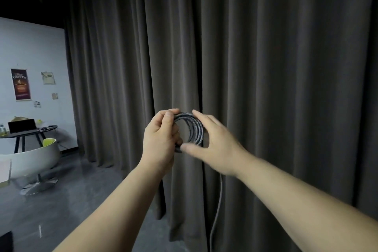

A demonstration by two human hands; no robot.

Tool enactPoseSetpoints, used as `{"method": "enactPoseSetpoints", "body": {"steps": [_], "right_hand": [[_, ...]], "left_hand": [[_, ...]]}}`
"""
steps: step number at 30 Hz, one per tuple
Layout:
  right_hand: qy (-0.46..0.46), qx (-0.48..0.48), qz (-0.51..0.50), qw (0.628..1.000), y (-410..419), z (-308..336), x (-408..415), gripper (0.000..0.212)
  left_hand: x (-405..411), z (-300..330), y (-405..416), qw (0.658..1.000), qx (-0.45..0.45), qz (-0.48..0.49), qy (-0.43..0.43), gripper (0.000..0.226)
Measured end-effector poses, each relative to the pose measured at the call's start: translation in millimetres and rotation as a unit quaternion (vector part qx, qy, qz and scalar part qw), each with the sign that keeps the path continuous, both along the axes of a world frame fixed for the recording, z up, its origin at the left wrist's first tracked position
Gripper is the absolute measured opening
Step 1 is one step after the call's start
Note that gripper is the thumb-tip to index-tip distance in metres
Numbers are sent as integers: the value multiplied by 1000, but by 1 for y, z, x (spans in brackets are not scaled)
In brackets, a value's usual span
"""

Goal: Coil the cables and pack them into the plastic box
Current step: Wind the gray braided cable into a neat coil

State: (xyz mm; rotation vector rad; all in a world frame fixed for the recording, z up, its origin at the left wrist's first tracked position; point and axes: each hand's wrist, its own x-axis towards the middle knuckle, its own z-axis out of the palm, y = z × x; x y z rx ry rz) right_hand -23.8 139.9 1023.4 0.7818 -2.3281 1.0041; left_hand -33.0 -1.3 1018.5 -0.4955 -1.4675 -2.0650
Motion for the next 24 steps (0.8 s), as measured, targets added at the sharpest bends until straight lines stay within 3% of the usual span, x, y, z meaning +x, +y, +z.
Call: {"method": "enactPoseSetpoints", "body": {"steps": [2, 5, 12, 15, 21, 24], "right_hand": [[-41, 52, -4, 998, -2, -2, 2, 112], [-43, 47, -7, 998, -3, -2, -3, 127], [1, -31, 21, 999, -1, -6, -18, 109], [-3, -58, 30, 998, 2, -7, -24, 102], [-12, -69, 26, 997, 7, -11, -30, 101], [-20, -60, 24, 998, 8, -13, -30, 109]], "left_hand": [[1, -1, 1, 1000, -14, 11, -2, 23], [7, -1, 8, 1000, -20, 5, -3, 20], [9, 2, 12, 999, 13, -36, -10, 26], [10, 1, 10, 995, 17, -98, -4, 21], [13, 1, 0, 989, -101, -106, -36, 28], [13, 3, -2, 986, -104, -112, -65, 29]]}}
